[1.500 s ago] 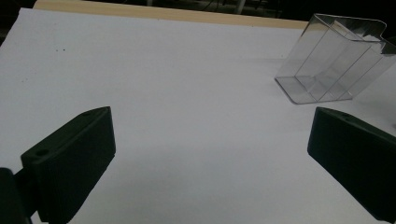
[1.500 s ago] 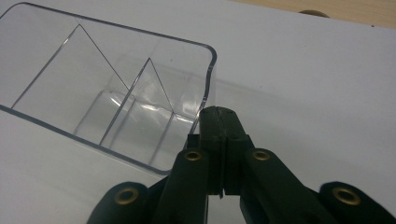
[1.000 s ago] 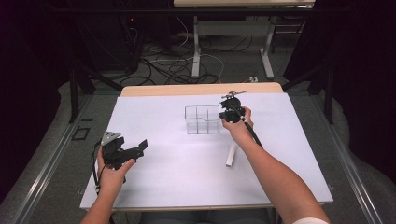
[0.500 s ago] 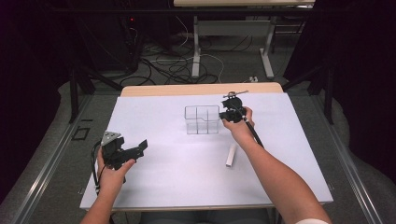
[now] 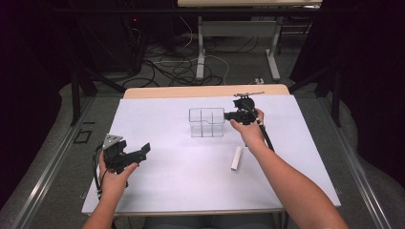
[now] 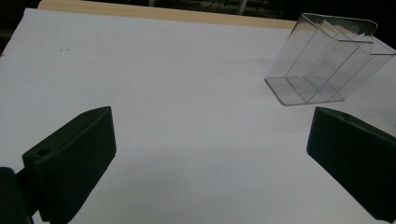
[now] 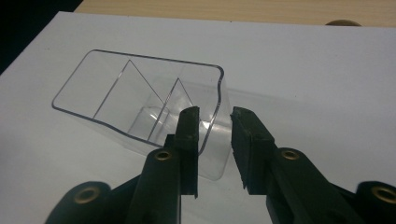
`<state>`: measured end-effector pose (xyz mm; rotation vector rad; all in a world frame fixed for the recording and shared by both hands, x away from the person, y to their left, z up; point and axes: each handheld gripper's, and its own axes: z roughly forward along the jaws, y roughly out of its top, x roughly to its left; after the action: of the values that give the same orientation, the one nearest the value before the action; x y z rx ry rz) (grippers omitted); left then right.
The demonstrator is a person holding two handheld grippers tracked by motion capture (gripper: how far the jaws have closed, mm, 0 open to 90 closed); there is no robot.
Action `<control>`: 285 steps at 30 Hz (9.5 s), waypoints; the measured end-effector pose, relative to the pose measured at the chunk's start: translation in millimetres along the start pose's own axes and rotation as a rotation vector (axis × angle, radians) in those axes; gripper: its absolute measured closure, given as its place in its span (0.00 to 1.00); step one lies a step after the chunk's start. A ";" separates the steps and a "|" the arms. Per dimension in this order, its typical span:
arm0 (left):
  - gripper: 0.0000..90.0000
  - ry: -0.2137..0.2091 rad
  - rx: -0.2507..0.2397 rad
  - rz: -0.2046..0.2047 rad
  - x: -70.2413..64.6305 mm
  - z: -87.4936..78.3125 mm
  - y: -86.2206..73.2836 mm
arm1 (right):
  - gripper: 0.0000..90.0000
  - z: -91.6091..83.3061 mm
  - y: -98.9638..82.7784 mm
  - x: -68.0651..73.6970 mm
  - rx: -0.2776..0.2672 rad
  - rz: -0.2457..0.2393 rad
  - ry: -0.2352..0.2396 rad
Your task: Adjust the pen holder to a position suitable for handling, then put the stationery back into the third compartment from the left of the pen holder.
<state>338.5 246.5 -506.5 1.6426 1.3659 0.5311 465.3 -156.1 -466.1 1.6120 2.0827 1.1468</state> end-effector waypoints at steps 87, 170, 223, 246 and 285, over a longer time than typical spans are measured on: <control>0.04 0.008 0.022 0.024 -4.3 3.8 -4.3 | 0.54 -19.7 -110.8 -37.9 0.273 0.459 0.080; 0.07 0.002 0.036 0.071 -14.6 7.8 -3.0 | 0.74 -30.5 -99.8 -17.8 0.105 0.325 0.165; 0.43 -0.445 0.148 0.186 -131.5 26.3 6.5 | 0.74 -80.6 -103.6 56.1 -0.334 -0.190 0.170; 0.56 -0.609 0.184 0.147 -170.8 54.5 7.7 | 0.74 -80.3 -105.7 58.1 -0.331 -0.181 0.185; 0.74 -0.651 0.174 0.119 -175.9 69.8 11.3 | 0.74 -79.9 -106.7 60.0 -0.320 -0.172 0.236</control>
<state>347.6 57.6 -493.9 1.8265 0.8487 -0.0727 320.0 -142.5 -475.8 1.1772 1.9958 1.5754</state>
